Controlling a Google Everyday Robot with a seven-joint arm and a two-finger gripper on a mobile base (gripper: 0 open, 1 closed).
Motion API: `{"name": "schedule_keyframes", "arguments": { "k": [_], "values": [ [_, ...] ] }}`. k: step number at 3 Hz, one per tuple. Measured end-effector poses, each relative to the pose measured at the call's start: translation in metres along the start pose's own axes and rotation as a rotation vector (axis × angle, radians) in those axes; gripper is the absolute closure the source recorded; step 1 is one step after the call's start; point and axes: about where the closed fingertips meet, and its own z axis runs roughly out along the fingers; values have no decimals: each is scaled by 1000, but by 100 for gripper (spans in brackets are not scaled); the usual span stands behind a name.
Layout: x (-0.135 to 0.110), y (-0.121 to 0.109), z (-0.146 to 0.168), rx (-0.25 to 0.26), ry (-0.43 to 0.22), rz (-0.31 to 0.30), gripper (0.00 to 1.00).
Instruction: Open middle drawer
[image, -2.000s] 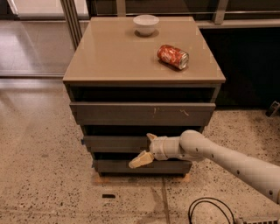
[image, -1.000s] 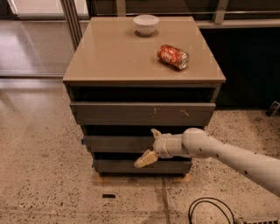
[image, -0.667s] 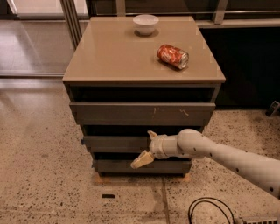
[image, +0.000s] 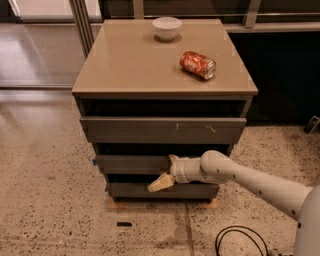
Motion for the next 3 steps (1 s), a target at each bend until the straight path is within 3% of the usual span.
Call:
{"name": "schedule_keyframes", "arguments": {
  "k": [2,3],
  "values": [
    [-16,14,-21,9,-19,9,0],
    [-33,-1,-35,68,-40,-16,0]
  ]
}}
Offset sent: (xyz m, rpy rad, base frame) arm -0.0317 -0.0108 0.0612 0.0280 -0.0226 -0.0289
